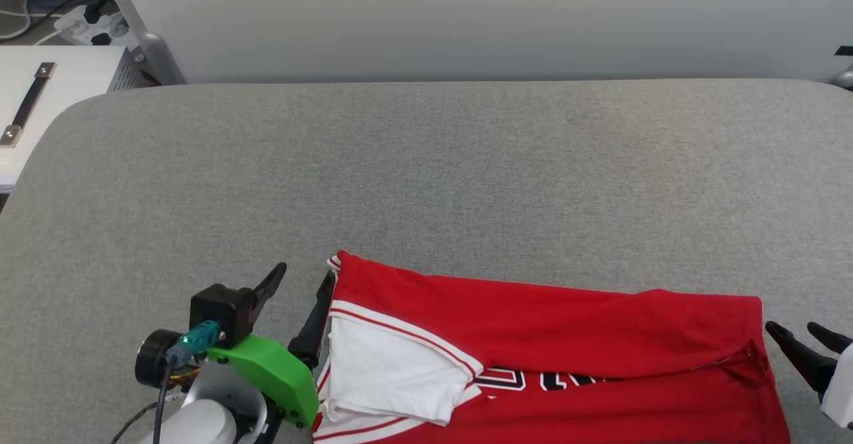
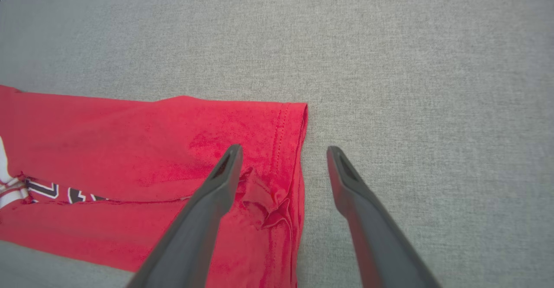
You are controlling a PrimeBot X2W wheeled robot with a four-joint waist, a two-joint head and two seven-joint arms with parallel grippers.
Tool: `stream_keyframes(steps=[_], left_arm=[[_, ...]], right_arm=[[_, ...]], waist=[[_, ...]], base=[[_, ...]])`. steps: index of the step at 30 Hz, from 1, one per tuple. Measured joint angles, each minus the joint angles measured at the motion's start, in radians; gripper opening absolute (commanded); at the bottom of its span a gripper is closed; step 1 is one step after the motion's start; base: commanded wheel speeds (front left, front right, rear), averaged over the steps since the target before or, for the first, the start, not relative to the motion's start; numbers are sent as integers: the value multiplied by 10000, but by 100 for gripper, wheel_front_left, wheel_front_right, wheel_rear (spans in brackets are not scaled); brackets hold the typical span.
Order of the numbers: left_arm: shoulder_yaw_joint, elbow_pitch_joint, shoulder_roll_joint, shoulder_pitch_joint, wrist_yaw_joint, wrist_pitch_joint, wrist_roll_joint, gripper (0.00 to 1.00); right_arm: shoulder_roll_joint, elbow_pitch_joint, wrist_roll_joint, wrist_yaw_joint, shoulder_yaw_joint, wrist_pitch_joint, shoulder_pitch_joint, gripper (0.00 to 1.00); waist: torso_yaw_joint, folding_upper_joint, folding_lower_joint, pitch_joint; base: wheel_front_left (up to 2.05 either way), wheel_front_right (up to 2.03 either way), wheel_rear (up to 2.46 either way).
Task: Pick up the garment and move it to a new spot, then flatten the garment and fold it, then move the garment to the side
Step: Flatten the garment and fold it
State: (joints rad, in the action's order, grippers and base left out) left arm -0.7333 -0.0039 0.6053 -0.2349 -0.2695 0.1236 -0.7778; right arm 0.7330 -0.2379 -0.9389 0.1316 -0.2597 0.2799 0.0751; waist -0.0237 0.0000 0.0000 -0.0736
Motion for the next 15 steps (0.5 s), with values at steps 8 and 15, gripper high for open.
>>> stream_keyframes(steps=[8,15], left_arm=[[727,566,-872,-135,163,1312,903,100],[2426,355,-1967,386,771,1321,2951,100]], right_arm=[[-1106,-535,1271,0,1225,1377,-46,100],[-2021,-746,2194,0,2336,2282,-165,100]], waist=[[-256,0,0,-227],[-501,0,0,-515]], base=[[0,0,0],[0,0,0]])
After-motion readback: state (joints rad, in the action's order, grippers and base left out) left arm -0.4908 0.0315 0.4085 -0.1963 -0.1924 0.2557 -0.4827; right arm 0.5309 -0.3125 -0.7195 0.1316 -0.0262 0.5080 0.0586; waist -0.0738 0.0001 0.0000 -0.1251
